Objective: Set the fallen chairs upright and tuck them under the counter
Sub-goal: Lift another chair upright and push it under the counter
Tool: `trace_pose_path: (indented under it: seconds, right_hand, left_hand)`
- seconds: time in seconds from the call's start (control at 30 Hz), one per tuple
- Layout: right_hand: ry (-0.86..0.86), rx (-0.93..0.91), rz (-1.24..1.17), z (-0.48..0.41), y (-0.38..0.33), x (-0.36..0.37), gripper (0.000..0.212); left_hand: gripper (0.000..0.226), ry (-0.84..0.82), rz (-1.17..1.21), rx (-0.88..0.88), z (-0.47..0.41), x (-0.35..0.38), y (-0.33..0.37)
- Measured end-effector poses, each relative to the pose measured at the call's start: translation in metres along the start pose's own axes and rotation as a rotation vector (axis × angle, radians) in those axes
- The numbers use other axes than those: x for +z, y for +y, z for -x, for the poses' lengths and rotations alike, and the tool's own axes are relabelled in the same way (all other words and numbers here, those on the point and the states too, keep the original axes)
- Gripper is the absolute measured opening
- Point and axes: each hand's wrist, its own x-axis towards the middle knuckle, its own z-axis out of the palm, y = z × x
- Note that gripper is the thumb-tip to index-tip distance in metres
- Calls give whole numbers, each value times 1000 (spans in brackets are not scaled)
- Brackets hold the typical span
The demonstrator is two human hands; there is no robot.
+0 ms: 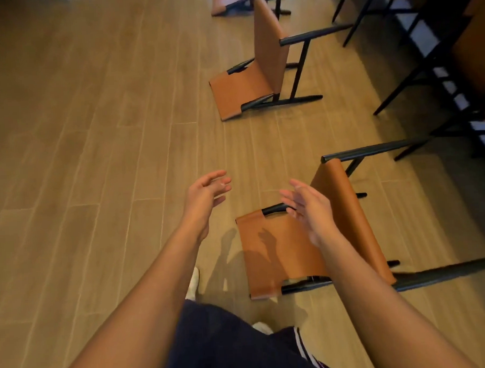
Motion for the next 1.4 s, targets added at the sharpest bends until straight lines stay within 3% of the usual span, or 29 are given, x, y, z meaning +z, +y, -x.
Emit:
trace_pose_path:
  seconds: [0.43, 0.7, 0.93, 1.17, 1.4]
  right_hand:
    - [520, 26, -238, -69, 37, 102, 23]
    - [737, 24, -199, -54, 71, 90, 21]
    - [742, 38, 166, -127, 196, 63, 26]
    - [607, 228, 599, -222, 389, 37, 49]
    - [542, 270, 880, -299, 551, 26, 54]
  left_hand:
    - [33, -553, -353, -47, -174, -8, 41]
    - [28, -762, -530, -57, -202, -3, -13]
    - [28, -1039, -774, 180, -254, 26, -138]
    - [35, -1217, -1165, 461, -338, 30, -335]
    - [61, -1434, -1521, 872, -402, 13, -519]
